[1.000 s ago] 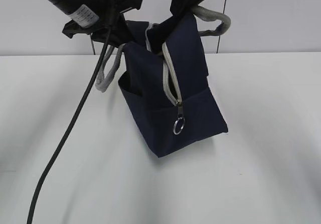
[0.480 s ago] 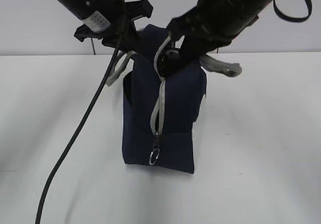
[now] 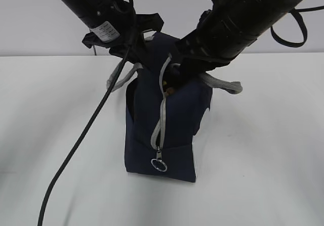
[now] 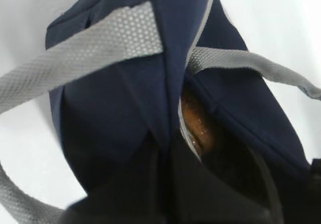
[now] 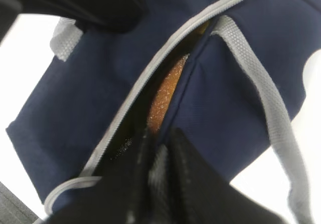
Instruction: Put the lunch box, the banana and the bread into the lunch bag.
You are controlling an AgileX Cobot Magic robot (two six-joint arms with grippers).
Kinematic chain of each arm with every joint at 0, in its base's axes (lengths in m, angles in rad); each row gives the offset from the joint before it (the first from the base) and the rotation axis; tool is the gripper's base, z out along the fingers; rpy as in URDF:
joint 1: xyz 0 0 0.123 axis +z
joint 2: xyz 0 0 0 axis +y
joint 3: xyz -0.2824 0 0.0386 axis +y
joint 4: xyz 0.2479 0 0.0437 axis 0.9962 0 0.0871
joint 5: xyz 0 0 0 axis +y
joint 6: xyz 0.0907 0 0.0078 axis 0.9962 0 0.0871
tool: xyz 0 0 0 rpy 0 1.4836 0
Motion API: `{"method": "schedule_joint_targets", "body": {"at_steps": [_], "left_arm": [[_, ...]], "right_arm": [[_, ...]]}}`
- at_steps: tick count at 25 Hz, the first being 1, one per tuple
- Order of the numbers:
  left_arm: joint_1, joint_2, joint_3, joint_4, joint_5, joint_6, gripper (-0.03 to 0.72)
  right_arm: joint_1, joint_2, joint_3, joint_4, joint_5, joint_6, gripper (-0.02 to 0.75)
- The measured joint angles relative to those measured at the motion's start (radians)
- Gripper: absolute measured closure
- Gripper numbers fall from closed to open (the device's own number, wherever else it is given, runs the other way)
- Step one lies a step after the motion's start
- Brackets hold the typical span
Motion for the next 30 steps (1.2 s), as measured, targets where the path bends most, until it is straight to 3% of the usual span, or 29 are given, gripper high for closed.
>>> {"method": "schedule_joint_targets", "body": {"at_steps": [3,4,6,9,11,14,17,23,30], "left_arm": [[0.0,0.0,0.0,0.007,0.021,0.0,0.657],[0.0,0.0,0.0,0.012,0.032,0.0,0.621],[0.0,0.0,0.0,0.019,0.048,0.0,0.512],[0.0,-0.002,0.0,0.029,0.057,0.0,0.317],[0.0,-0.008,0.0,0.034,0.057,0.0,0.225],[0.0,-0.031,0.0,0.054,0.059,0.0,0.183],[0.0,-0.064,0.0,0.107,0.066,0.0,0.173],[0.001,-0.133,0.0,0.197,0.118,0.0,0.172],[0.001,-0.229,0.059,0.216,0.124,0.0,0.176]], "right_arm": [[0.0,0.0,0.0,-0.002,-0.006,0.0,0.52],[0.0,0.0,0.0,-0.002,-0.014,-0.001,0.406],[0.0,0.0,0.0,-0.006,-0.022,-0.001,0.227],[0.0,0.0,-0.009,-0.013,-0.025,-0.001,0.119],[0.0,-0.001,-0.026,-0.017,-0.026,-0.001,0.107],[0.0,-0.004,-0.053,-0.051,-0.026,0.045,0.109],[-0.007,-0.004,-0.08,-0.12,-0.014,0.154,0.129],[-0.02,-0.019,-0.081,-0.215,0.06,0.189,0.232],[-0.022,-0.161,0.045,-0.226,0.017,0.191,0.269]]}}
